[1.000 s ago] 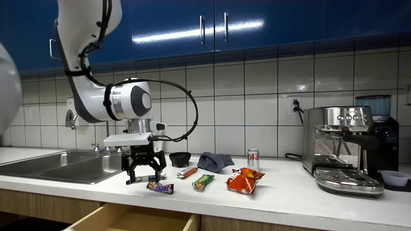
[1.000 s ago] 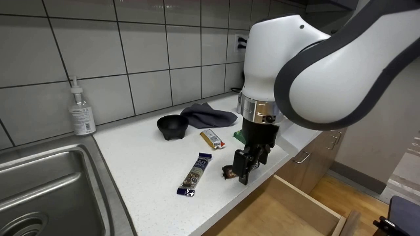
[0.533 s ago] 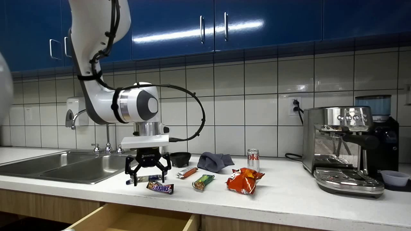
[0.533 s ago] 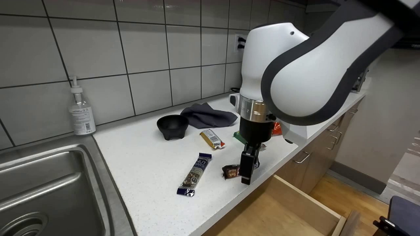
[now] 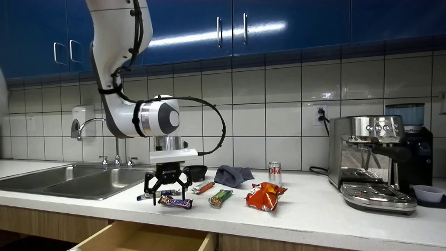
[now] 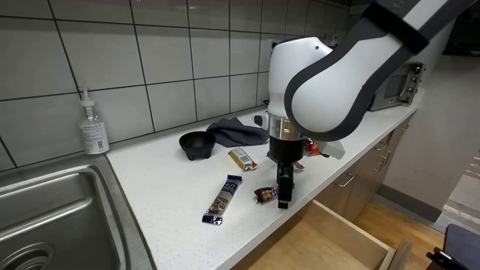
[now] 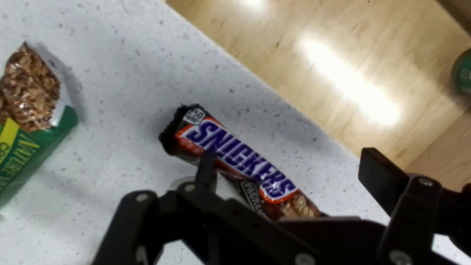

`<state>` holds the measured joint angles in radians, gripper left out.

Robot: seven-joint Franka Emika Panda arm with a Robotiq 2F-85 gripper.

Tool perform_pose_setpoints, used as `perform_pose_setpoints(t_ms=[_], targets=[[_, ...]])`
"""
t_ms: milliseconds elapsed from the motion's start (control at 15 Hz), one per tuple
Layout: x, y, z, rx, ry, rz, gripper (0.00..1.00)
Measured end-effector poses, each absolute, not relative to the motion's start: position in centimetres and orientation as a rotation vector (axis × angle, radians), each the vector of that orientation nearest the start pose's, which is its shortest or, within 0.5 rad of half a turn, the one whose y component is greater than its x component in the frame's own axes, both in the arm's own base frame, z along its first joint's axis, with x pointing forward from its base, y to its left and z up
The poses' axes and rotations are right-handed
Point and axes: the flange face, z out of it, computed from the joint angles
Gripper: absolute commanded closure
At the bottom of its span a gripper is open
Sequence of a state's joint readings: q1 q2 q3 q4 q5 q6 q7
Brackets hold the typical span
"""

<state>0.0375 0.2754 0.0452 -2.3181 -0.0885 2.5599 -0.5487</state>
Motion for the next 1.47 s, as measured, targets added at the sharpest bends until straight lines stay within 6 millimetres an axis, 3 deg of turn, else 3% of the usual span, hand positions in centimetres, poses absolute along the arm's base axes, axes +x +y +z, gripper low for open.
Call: perform_pose_setpoints(t_ms=[667,1467], targets=[[54.0,4.0,22.1,-2.91,-1.253,0.096,0.0],[54.0,4.1,22.0,-2.898,-1.262,0.119,0.0]])
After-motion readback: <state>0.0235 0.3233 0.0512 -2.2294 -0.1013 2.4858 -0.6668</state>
